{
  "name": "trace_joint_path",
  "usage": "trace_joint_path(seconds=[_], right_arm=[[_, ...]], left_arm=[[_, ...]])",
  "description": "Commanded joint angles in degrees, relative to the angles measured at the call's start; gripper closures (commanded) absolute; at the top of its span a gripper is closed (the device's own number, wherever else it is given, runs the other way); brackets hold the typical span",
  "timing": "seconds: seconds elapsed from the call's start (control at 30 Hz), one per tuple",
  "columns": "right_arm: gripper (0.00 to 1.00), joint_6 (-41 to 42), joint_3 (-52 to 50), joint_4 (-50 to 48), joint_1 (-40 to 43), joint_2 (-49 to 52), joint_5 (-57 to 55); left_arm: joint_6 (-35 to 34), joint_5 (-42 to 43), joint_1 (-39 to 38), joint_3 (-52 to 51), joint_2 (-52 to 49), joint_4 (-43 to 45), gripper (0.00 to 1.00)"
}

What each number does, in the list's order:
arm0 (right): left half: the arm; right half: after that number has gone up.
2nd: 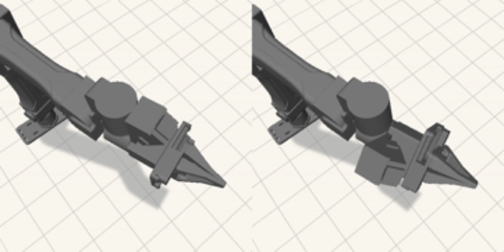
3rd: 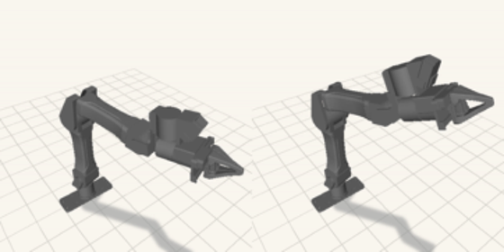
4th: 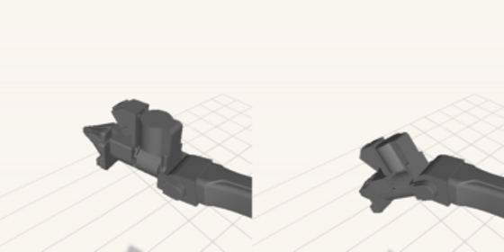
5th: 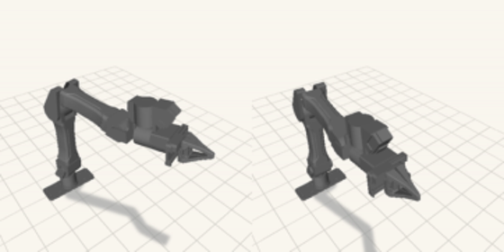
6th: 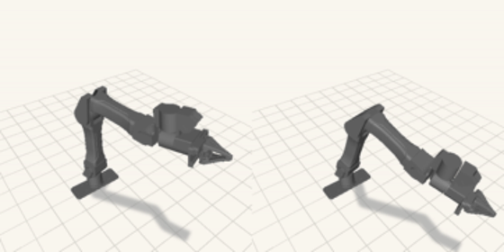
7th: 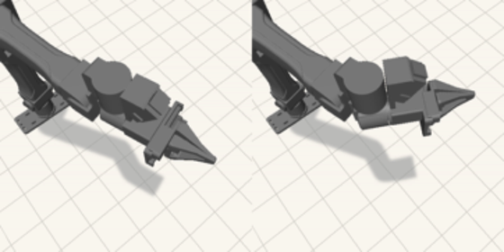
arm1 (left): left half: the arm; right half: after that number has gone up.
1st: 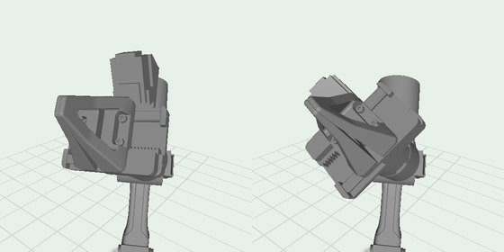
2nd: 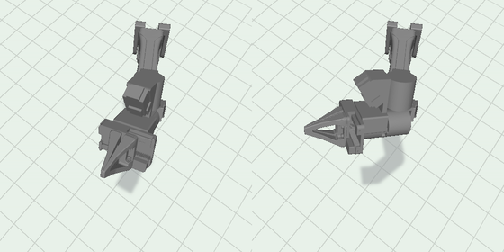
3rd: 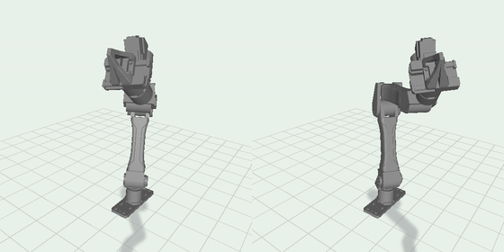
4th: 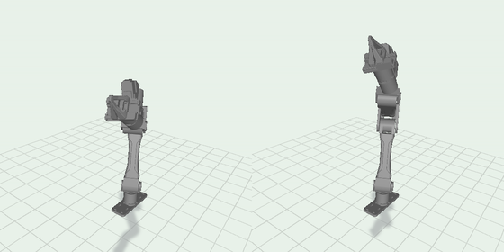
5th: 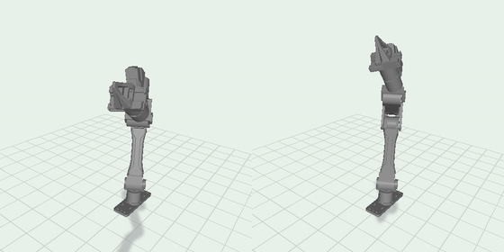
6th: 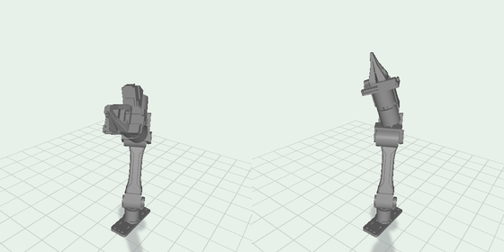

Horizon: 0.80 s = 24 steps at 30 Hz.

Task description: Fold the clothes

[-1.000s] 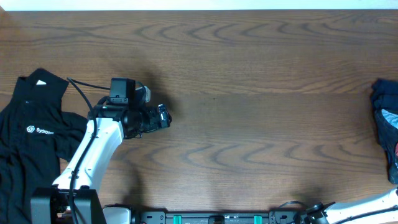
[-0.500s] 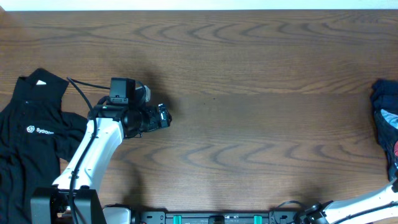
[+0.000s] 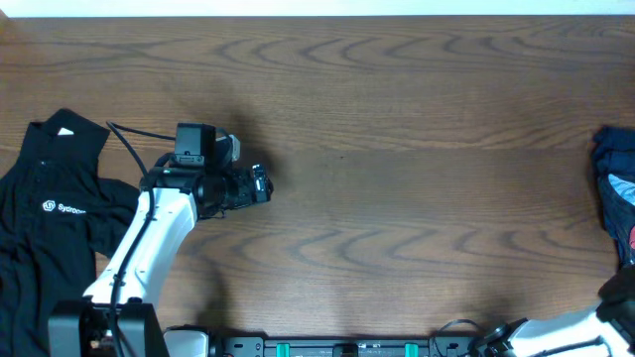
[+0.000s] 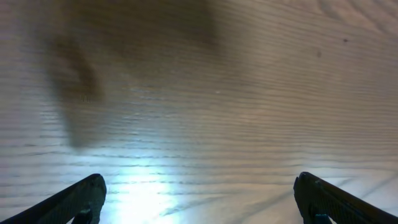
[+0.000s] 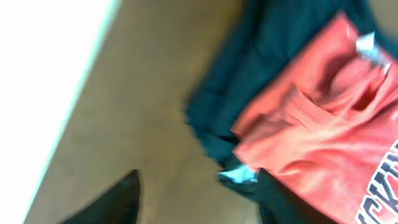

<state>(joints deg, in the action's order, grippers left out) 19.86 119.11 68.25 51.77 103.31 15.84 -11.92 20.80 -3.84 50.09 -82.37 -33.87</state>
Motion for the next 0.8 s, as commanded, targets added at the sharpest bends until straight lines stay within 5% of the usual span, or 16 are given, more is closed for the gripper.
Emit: trace_joint_path(seconds=[0.0,0.07,0.4,0.77], right_arm=[[0.13,-1.5,3.1,1.2,-0.7,-6.1,4.6],[0.01,-1.6,3.1,1.5,-0.8,-9.3,6.4],[0.01,-3.9,3.1,0.6,-0.8,-21.7,19.0],[0.01,0.0,3.1,4.9,-0.8,-23.9,20.6]], left_arm=[[1.8,-6.0,0.3,5.1,4.3,-1.4,0.02],[1.8,-8.3,0.3,8.0,7.1,-3.1,0.02],[3.1,-21.1,0.3,23.0,24.8,-12.1,0.02],[3.3,-23.0,0.3,24.1,36.5,-12.4,0.02]])
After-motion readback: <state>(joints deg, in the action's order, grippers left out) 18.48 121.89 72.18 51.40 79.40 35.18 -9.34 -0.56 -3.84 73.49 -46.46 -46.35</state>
